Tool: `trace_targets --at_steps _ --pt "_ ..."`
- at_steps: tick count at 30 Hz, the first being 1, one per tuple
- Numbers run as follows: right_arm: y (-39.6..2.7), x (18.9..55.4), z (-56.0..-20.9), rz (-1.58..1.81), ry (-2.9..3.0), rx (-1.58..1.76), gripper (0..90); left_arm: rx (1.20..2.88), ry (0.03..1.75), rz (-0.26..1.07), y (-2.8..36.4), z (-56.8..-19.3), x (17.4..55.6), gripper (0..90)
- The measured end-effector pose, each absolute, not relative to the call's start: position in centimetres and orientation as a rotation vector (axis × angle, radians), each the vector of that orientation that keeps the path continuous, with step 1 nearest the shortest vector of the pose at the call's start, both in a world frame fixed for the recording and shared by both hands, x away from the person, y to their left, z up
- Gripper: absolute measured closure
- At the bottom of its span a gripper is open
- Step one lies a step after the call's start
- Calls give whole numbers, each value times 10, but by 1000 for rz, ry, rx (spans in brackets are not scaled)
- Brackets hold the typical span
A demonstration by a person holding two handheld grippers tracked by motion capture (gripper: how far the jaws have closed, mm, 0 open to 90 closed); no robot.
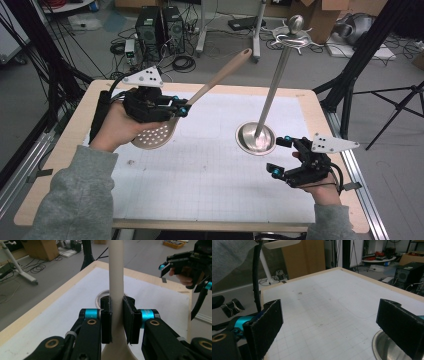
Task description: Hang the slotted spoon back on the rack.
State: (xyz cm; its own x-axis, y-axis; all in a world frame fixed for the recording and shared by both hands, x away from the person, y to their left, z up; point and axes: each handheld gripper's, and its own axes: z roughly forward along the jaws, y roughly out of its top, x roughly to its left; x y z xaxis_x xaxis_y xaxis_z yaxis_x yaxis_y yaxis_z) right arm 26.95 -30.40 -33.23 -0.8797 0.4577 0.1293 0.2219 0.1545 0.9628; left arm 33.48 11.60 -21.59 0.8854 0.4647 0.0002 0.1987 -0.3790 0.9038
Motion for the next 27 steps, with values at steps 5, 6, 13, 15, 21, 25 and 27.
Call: trace_targets --at_steps 5,6,13,15,21,25,27 --pt "-306 269 -331 1837 2225 666 60 1970 470 303 113 -212 337 780" --pt "-306 268 -330 1851 2220 663 60 1969 465 305 113 -211 337 780" --pt "-303 267 -328 1826 2229 643 60 1943 462 298 112 -204 338 779" --pt "-303 267 -329 1828 2233 658 60 1941 451 291 110 -202 337 779" --pt "-304 268 -329 1829 2224 649 60 1947 444 289 106 -200 340 779" --pt "-305 268 -329 1837 2220 653 60 1956 407 289 103 -200 341 780" --pt "-304 268 -329 1837 2222 650 60 1952 409 284 102 -199 342 779"
